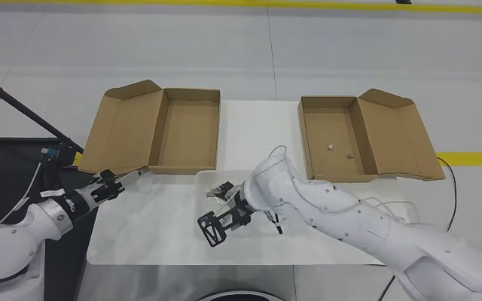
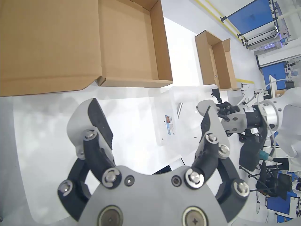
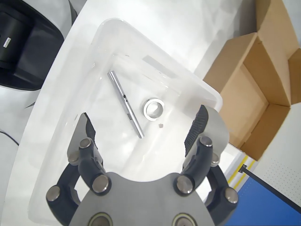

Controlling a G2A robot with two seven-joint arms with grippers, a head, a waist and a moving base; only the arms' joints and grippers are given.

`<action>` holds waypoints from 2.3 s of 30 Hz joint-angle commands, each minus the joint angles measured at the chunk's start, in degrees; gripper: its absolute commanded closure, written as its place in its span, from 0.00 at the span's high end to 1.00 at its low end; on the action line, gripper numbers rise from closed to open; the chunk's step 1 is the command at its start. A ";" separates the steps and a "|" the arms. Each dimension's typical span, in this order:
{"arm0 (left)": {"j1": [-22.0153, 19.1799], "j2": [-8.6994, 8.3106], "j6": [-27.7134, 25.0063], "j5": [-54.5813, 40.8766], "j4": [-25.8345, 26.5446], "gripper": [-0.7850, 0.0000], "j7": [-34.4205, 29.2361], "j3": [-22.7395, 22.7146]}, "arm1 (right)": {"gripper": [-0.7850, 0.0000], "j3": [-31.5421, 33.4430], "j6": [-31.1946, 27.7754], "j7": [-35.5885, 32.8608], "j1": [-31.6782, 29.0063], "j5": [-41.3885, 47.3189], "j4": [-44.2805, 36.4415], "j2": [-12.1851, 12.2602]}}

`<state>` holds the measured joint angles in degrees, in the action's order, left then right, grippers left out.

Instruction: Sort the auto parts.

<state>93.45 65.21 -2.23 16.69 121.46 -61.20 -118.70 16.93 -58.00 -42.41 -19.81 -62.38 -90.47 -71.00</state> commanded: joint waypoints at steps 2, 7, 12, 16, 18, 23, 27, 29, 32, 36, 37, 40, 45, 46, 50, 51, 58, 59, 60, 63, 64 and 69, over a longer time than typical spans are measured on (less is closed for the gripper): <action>0.00 0.00 0.00 0.00 0.00 1.00 0.00 0.00 | 0.53 -3.11 0.00 1.18 2.09 1.38 2.22 -0.56; 0.00 0.00 0.00 0.00 0.00 1.00 0.00 0.00 | 0.48 -7.19 0.00 -0.63 4.50 4.21 7.15 -1.80; 0.00 0.00 0.00 0.00 0.00 1.00 0.00 0.00 | 0.51 -7.19 0.00 -3.87 4.07 6.46 10.59 -3.69; 0.00 0.00 0.00 0.00 0.00 1.00 0.00 0.00 | 0.52 -7.19 0.00 -3.87 4.21 6.24 12.20 -4.86; 0.00 0.00 0.00 0.00 0.00 1.00 0.00 0.00 | 0.51 -7.19 0.00 -3.87 4.28 6.18 12.75 -5.29; 0.00 0.00 0.00 0.00 0.00 1.00 0.00 0.00 | 0.52 -7.19 0.00 -3.87 4.64 5.89 13.77 -6.25; 0.00 0.00 0.00 0.00 0.00 1.00 0.00 0.00 | 0.54 -7.19 0.00 -3.87 4.64 5.80 14.67 -6.90; 0.00 0.00 0.00 0.00 0.00 1.00 0.00 0.00 | 0.55 -7.19 0.00 -3.87 4.47 5.99 15.14 -7.18; 0.00 0.00 0.00 0.00 0.00 1.00 0.00 0.00 | 0.54 -7.19 0.00 -3.87 4.04 6.31 15.73 -7.59; 0.00 0.00 0.00 0.00 0.00 1.00 0.00 0.00 | 0.50 -7.19 0.00 -3.87 3.71 6.54 16.39 -8.06; 0.00 0.00 0.00 0.00 0.00 1.00 0.00 0.00 | 0.50 -7.19 0.00 -3.87 3.61 6.56 16.60 -8.16; 0.00 0.00 0.00 0.00 0.00 1.00 0.00 0.00 | 0.48 -7.19 0.00 -3.87 3.22 6.42 17.11 -8.42; 0.00 0.00 0.00 0.00 0.00 1.00 0.00 0.00 | 0.49 -7.19 0.00 -3.87 2.83 5.71 18.85 -8.79; 0.00 0.00 0.00 0.00 0.00 1.00 0.00 0.00 | 0.49 -7.19 0.00 -3.87 2.73 5.71 19.15 -8.90; 0.00 0.00 0.00 0.00 0.00 1.00 0.00 0.00 | 0.49 -7.19 0.00 -3.87 2.62 5.81 20.53 -9.27; 0.00 0.00 0.00 0.00 0.00 1.00 0.00 0.00 | 0.49 -7.19 0.00 -3.87 2.60 5.86 20.79 -9.36; 0.00 0.00 0.00 0.00 0.00 1.00 0.00 0.00 | 0.46 -7.19 0.00 -3.88 2.40 6.38 21.89 -9.90; 0.00 0.00 0.00 0.00 0.00 1.00 0.00 0.00 | 0.45 -7.19 0.00 -3.88 2.32 6.42 22.03 -9.99; 0.00 0.00 0.00 0.00 0.00 1.00 0.00 0.00 | 0.45 -7.19 0.00 -3.88 2.21 6.43 22.25 -10.08; 0.00 0.00 0.00 0.00 0.00 1.00 0.00 0.00 | 0.42 -7.19 0.00 -3.88 1.99 6.52 22.93 -10.37; 0.00 0.00 0.00 0.00 0.00 1.00 0.00 0.00 | 0.42 -7.19 0.00 -3.88 1.95 6.54 23.15 -10.43; 0.00 0.00 0.00 0.00 0.00 1.00 0.00 0.00 | 0.40 -7.19 0.00 -3.88 1.84 7.26 24.47 -10.39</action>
<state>93.45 65.21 -2.23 16.69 121.46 -61.20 -118.70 9.74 -58.00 -46.29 -17.99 -55.21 -66.15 -81.43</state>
